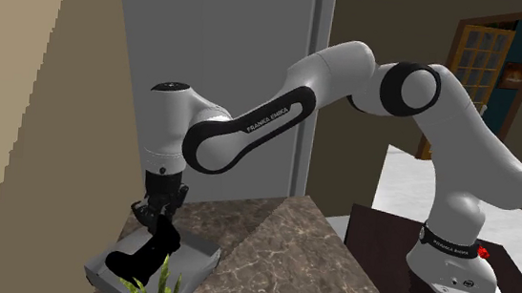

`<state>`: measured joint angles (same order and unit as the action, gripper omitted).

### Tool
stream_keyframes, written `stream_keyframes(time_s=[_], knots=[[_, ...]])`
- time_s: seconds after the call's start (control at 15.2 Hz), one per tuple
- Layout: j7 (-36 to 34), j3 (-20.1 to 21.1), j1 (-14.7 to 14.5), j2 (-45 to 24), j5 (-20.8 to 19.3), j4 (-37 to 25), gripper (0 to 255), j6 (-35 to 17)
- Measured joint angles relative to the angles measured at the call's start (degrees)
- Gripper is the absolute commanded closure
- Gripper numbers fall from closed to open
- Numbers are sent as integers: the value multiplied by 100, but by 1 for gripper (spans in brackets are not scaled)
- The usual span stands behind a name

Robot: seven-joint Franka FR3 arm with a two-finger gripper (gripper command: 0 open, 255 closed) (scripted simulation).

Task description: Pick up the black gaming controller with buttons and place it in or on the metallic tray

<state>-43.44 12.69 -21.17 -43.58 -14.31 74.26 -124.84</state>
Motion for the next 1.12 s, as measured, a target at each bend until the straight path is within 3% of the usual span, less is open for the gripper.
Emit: stream_keyframes(time_s=[0.07, 0.13, 1.12], knots=[[1, 1, 1, 2, 1, 6, 255, -2], [-2, 0, -1, 1, 0, 5, 0, -4], [38, 87, 8, 415, 93, 21, 0, 428]])
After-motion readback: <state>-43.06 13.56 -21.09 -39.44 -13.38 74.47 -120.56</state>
